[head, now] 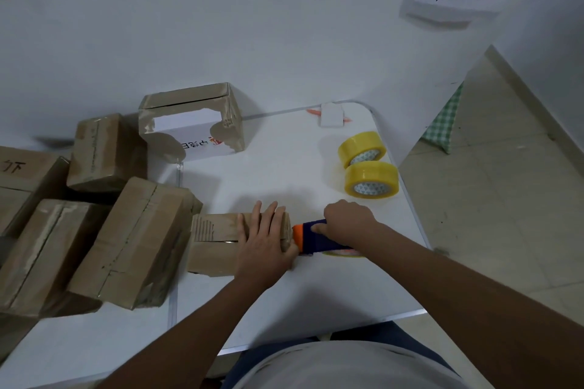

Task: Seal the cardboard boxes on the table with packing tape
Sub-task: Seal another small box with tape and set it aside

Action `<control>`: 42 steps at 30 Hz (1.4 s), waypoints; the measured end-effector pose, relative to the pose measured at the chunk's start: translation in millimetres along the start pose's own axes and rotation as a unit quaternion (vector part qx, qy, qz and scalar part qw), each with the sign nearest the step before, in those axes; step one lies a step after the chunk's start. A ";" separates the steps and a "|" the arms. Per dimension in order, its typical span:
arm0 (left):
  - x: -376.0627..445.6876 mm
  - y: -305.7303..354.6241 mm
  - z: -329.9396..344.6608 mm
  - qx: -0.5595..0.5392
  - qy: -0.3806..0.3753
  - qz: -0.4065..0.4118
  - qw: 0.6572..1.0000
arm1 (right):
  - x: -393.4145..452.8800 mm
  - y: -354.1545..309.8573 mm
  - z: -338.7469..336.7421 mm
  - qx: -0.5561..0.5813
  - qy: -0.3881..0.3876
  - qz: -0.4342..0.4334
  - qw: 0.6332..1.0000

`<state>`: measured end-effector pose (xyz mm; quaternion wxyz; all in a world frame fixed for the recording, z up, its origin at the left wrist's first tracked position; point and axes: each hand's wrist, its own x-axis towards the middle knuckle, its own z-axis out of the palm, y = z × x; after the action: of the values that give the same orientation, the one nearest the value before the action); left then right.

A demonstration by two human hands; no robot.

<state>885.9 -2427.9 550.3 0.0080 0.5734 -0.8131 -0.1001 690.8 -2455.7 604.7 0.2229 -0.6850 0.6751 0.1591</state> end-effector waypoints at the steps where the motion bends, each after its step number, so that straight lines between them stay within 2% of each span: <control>1: 0.0 -0.7 -0.8 -0.001 0.001 0.009 1.000 | 1.8 1.4 2.4 -0.037 0.008 -0.001 0.999; 3: -1.0 -1.8 -1.2 -0.007 0.003 0.028 1.000 | 1.1 11.7 12.1 -0.072 -0.004 0.020 0.997; 5: 0.0 -4.7 -2.4 -0.009 0.001 0.041 0.999 | -0.4 25.7 23.0 -0.010 -0.020 0.068 0.997; 8: 10.6 -18.3 -5.8 0.016 -0.044 0.128 0.991 | 0.2 29.6 38.1 0.054 0.052 0.107 0.991; 9: 16.6 -24.2 -9.0 0.031 -0.067 0.174 0.982 | 1.9 26.5 43.9 0.070 0.072 0.103 0.990; 11: 29.3 -35.7 -19.5 0.060 -0.104 0.252 0.960 | 4.5 18.1 54.5 0.144 0.061 0.086 0.984; 14: 37.9 -48.4 -33.5 0.103 -0.110 0.297 0.943 | 5.3 8.7 62.0 0.282 0.034 0.051 0.957; 17: 25.7 -59.7 -41.6 0.034 -0.085 0.263 0.960 | 5.5 6.9 60.0 0.290 0.092 0.031 0.952; 19: 9.3 -66.6 -40.1 -0.018 -0.072 0.186 0.980 | 0.4 3.7 53.9 0.315 0.142 0.020 0.938; 20: 1.3 -68.2 -37.5 -0.030 -0.067 0.142 0.987 | -4.1 -0.9 49.0 0.351 0.144 0.001 0.925; 22: -10.3 -67.3 -31.5 -0.030 -0.081 0.080 0.993 | -15.3 -17.4 40.1 0.420 0.073 -0.037 0.904; 24: -14.1 -64.3 -26.0 0.000 -0.108 0.061 0.992 | -23.7 -40.4 37.2 0.485 -0.028 -0.073 0.871; 26: -14.4 -61.7 -23.1 0.037 -0.119 0.059 0.990 | -23.2 -61.4 39.5 0.516 -0.082 -0.078 0.849; 27: -14.6 -61.3 -22.2 0.047 -0.122 0.058 0.990 | -18.9 -68.3 42.2 0.521 -0.084 -0.064 0.847; 30: -16.2 -63.5 -21.0 0.049 -0.126 0.060 0.989 | 3.1 -76.6 53.8 0.494 -0.080 -0.008 0.866; 34: -17.9 -68.7 -20.1 0.041 -0.130 0.071 0.988 | 26.4 -70.2 74.6 0.477 -0.082 0.098 0.870; 39: -6.2 -87.1 -26.7 0.058 -0.141 0.117 0.981 | 27.9 -60.2 88.8 0.487 -0.100 0.073 0.864; 40: -1.0 -92.4 -30.7 0.064 -0.141 0.132 0.979 | 25.9 -58.1 89.0 0.482 -0.083 0.064 0.870; 42: 8.0 -100.8 -37.8 0.070 -0.129 0.156 0.977 | 21.1 -52.9 87.9 0.470 0.001 0.061 0.880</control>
<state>981.8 -2473.6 569.2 -0.1217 0.4210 -0.8916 -0.1140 751.5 -2428.6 523.9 0.5082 -0.4571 0.7111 -0.1646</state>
